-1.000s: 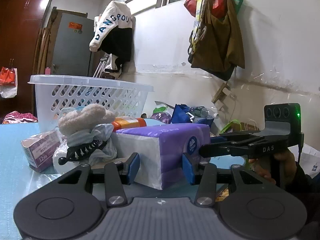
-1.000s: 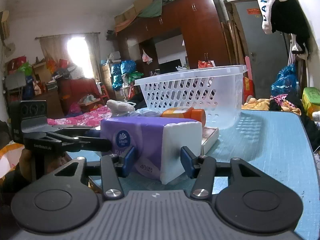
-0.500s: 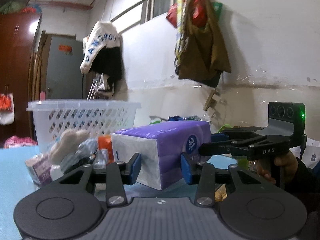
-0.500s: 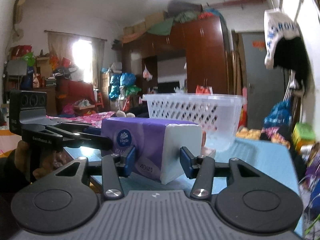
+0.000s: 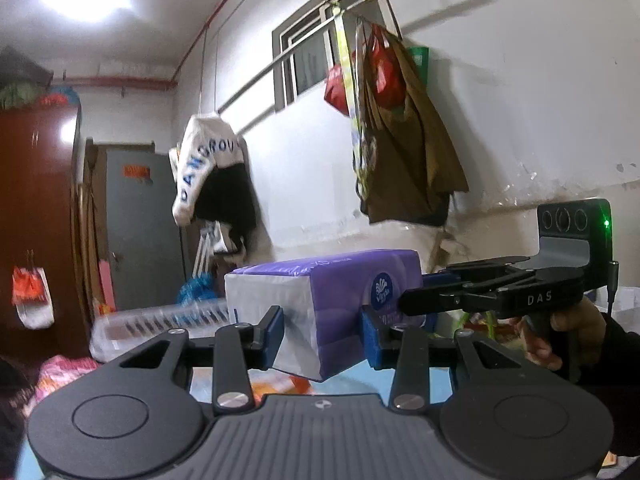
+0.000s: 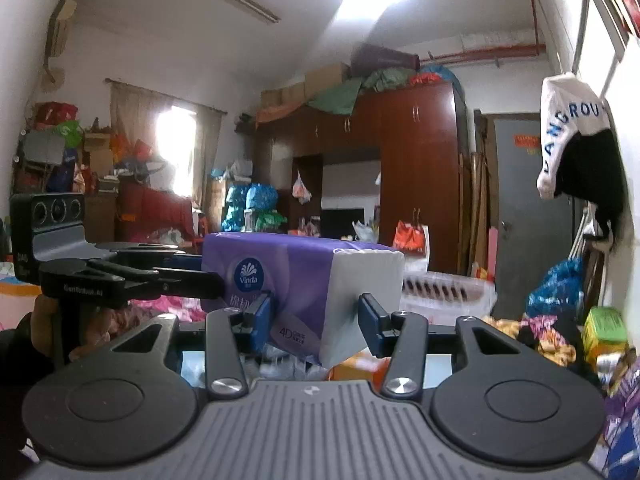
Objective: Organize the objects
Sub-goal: 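Lift the tissue pack with both grippers and drop it into the white basket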
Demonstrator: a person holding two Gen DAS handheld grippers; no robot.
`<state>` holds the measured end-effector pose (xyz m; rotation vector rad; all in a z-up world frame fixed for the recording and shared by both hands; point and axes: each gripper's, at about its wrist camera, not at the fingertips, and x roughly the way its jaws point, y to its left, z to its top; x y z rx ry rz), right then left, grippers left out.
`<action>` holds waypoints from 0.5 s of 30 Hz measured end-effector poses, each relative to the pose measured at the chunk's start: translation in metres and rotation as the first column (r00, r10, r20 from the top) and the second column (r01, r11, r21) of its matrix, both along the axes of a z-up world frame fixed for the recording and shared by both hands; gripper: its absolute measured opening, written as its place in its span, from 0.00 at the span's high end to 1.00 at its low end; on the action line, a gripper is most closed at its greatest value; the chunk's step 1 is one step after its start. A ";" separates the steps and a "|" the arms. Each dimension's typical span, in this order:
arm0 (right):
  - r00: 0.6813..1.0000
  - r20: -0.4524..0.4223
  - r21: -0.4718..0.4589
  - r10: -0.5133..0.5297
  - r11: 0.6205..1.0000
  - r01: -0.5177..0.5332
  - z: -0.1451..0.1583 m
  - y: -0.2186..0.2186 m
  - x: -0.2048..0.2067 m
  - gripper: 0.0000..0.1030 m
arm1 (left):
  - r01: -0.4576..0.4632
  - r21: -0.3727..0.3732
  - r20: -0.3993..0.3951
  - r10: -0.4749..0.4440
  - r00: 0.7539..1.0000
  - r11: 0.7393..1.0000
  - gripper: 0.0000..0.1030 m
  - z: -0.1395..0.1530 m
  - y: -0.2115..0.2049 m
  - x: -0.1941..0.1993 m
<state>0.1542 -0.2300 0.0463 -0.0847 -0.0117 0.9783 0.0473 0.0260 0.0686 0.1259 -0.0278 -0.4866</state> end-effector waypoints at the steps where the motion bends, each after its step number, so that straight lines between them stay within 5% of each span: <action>1: 1.000 0.009 -0.005 -0.001 1.000 0.001 0.005 0.002 0.003 0.52 | -0.003 0.005 0.008 0.003 1.000 1.000 0.57 0.005 0.000 0.001; 15: 0.998 0.023 -0.078 -0.050 0.996 0.051 0.031 0.044 0.064 0.52 | -0.051 0.031 -0.048 0.052 0.997 0.998 0.57 0.058 0.021 0.086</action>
